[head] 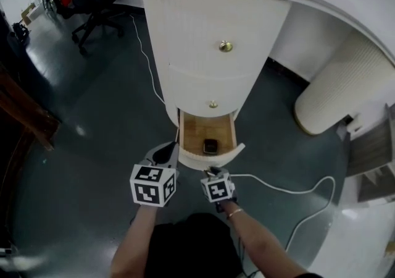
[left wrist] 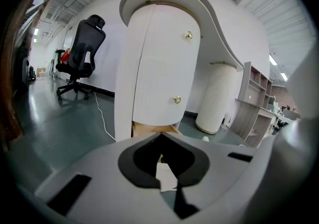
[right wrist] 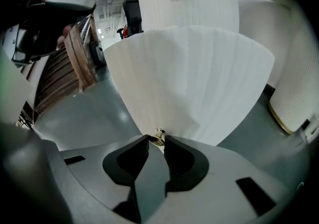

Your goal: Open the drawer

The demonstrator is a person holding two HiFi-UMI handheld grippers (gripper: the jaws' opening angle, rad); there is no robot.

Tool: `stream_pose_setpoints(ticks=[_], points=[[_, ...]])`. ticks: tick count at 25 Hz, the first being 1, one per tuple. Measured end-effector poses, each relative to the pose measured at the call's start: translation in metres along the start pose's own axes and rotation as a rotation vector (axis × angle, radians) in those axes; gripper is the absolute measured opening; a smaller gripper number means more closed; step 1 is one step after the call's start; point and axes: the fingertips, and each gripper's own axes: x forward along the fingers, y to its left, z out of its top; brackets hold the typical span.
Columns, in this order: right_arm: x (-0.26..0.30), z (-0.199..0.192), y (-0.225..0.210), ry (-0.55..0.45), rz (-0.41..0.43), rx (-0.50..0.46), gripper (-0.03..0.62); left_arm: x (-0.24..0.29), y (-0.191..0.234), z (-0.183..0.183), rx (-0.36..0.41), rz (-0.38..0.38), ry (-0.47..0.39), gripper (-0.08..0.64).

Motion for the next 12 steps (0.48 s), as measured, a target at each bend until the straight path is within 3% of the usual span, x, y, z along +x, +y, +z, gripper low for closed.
stream_pose_setpoints(ticks=[12], points=[[-0.017,-0.028,0.01,0.013,0.015,-0.009,0.097,-0.014,-0.007,-0.002,-0.002,0.006,0.007,0.003]])
